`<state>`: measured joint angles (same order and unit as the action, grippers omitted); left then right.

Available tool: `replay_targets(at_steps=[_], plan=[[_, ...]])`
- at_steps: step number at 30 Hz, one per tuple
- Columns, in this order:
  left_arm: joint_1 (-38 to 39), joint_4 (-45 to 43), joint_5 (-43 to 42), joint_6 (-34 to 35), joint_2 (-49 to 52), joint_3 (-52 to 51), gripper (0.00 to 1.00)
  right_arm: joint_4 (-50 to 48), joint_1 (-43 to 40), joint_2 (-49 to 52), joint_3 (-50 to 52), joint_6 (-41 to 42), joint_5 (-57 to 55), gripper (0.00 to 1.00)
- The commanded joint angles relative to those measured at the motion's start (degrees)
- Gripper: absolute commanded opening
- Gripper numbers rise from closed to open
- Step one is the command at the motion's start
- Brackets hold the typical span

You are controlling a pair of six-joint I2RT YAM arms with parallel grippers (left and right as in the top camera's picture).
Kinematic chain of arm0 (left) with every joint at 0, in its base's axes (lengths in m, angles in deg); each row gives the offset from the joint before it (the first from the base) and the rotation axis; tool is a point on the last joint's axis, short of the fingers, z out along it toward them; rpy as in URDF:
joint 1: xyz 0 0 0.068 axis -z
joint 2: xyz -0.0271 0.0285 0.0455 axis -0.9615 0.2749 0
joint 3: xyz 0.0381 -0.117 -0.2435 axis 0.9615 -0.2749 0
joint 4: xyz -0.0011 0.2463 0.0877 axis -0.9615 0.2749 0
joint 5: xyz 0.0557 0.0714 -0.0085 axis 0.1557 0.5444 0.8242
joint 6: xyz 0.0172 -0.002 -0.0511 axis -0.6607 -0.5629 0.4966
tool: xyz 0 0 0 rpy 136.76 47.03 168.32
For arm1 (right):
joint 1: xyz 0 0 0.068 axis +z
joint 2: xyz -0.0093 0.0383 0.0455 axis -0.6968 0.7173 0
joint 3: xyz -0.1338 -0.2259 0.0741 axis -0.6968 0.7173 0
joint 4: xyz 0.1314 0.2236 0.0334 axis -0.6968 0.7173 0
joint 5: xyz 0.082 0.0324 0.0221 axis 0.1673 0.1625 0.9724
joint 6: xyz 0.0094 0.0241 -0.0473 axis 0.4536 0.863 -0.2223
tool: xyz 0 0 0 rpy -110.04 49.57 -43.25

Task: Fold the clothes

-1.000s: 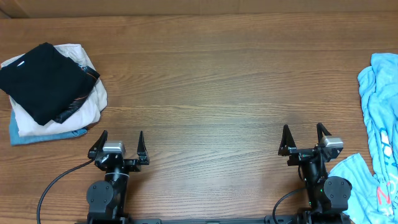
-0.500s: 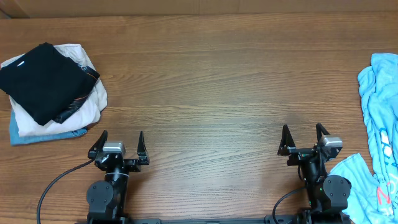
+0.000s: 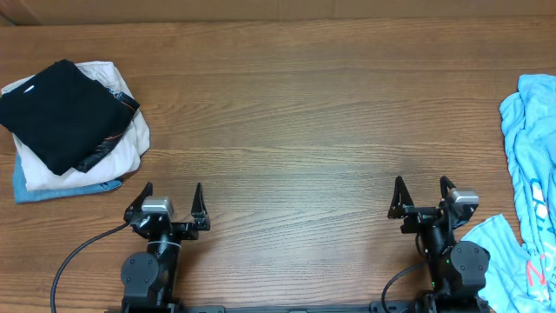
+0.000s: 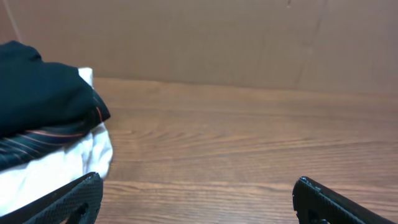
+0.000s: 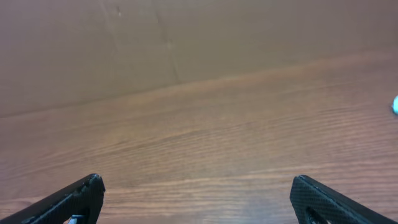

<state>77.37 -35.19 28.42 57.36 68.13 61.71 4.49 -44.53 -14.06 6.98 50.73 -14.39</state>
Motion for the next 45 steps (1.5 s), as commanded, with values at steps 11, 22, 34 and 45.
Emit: replay_targets(at_steps=[11, 22, 34, 45], plan=[[-0.31, 18.58, -2.32, 2.32, 7.30, 20.50, 1.00, 25.75, -0.13, 5.66, -27.76, 5.95, -5.86, 1.00], [-0.31, 37.20, -4.07, 2.23, 33.44, 43.21, 1.00, 42.82, -0.15, 30.03, -42.23, 14.91, -8.72, 1.00], [-0.31, 39.89, -6.95, 2.32, 45.20, 48.28, 1.00, 42.14, -4.13, 53.70, -44.87, 27.15, -17.51, 1.00], [-0.31, 37.31, -6.84, 2.32, 45.20, 48.26, 1.00, 41.13, -29.11, 73.00, -43.82, 34.34, -20.15, 1.00]])
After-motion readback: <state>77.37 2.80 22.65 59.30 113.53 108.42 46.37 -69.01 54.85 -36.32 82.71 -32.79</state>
